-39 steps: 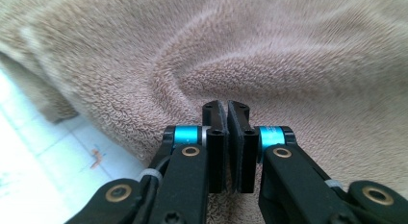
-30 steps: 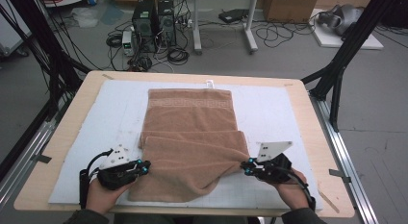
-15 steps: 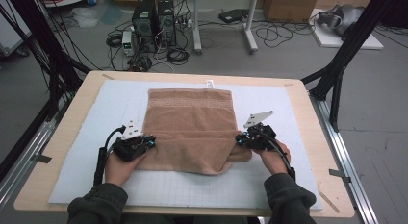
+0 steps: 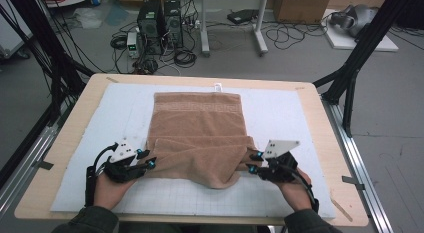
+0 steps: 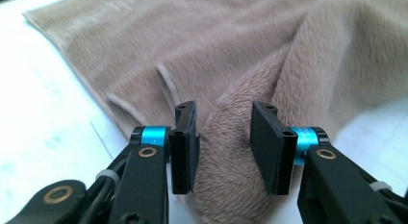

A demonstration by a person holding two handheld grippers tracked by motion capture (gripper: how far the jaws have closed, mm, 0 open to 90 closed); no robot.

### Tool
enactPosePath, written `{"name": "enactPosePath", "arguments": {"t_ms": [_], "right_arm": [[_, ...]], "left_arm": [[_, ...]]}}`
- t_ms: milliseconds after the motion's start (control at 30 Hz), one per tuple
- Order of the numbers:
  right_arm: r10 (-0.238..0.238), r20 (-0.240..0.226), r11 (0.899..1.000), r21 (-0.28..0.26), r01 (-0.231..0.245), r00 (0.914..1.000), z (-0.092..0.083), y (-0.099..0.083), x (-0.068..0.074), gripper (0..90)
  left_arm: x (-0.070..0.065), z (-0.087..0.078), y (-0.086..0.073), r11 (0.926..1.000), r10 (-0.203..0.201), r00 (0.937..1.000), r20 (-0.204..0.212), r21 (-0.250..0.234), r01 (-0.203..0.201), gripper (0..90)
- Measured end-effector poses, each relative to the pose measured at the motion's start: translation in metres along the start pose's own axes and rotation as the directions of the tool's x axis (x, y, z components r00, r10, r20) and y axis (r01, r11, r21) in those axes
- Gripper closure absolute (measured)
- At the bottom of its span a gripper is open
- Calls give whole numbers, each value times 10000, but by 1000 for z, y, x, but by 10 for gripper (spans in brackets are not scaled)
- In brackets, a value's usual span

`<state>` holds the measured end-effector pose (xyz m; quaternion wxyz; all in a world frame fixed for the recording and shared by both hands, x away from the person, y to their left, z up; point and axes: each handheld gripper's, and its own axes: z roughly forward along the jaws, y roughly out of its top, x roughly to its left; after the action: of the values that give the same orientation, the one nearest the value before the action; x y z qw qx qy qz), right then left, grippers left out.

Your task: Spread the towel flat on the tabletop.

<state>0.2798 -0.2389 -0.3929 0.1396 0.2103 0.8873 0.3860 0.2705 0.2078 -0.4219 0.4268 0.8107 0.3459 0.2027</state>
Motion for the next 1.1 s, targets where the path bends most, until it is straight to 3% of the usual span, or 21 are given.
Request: {"name": "enactPosePath", "arguments": {"t_ms": [133,267,367,433,633,700,733,800,900,967,1000,1033,1100], "right_arm": [[-216,-630,9995,235,232,9978,19,-9,19,681],[170,-1029,9988,484,-120,9945,43,-12,19,657],[54,-1126,9968,799,37,9936,58,-9,20,700],[149,-1328,9974,712,-54,9910,59,-9,19,795],[74,-1723,9971,756,57,9850,45,-12,25,835],[71,-1661,9977,674,42,9861,33,-17,32,835],[72,-1694,9986,535,19,9855,18,-23,40,835],[81,-1695,9986,526,8,9855,10,-26,46,834],[-159,-2141,9994,253,218,9767,-11,-30,63,823],[-460,-2220,9987,-314,400,9740,-21,-28,70,800],[-467,-2140,9985,-392,391,9757,-24,-25,71,774],[-604,-1950,9979,-331,550,9789,-25,-22,69,768],[-822,-1618,9966,-166,806,9834,-20,-18,63,760]], "left_arm": [[-1,10,-10,9991,-89,9998,179,423,82,610],[-3,23,-15,9959,115,9996,277,894,-139,597],[-3,24,-13,9958,235,9993,307,877,-261,701],[-3,22,-13,9960,165,9986,496,870,-208,779],[-9,3,-9,9992,50,9979,639,382,-75,821],[-13,-5,-7,9995,121,9971,745,296,-143,822],[-16,-8,-6,9995,139,9965,820,267,-162,821],[-21,-16,-3,9995,246,9955,916,197,-265,821],[-25,-26,1,9994,321,9941,1034,114,-335,812],[-25,-30,3,9996,290,9938,1075,23,-295,768],[-24,-31,4,9997,220,9937,1097,59,-228,699],[-23,-32,4,9998,194,9936,1113,52,-201,642],[-20,-29,2,9997,187,9939,1083,122,-202,611]]}}
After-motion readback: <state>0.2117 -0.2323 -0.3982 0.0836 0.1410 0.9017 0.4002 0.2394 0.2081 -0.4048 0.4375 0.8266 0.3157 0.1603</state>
